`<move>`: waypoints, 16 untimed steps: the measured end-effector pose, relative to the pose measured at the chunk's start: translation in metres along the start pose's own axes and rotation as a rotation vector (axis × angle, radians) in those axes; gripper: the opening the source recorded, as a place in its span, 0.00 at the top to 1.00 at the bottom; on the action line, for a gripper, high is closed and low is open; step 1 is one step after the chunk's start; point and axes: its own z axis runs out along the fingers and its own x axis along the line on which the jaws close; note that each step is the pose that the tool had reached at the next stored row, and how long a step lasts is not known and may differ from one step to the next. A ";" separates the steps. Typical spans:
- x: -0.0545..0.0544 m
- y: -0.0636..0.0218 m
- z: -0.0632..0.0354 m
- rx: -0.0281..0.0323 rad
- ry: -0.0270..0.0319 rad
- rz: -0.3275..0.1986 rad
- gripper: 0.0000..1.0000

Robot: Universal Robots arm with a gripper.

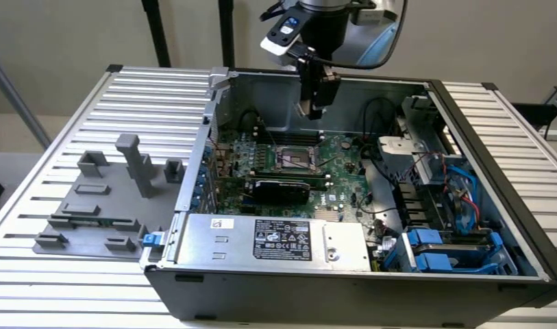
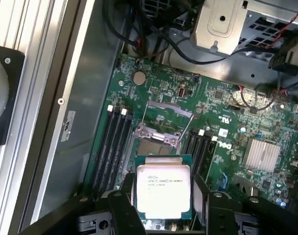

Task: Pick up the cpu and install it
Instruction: 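Place the cpu into insertion slot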

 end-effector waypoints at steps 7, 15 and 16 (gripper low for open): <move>0.000 -0.0002 0.0044 0.0019 -0.0053 0.127 0.45; 0.000 -0.0038 0.0066 0.0029 -0.0078 0.212 0.45; 0.000 -0.0058 0.0066 0.0029 -0.0071 0.213 0.45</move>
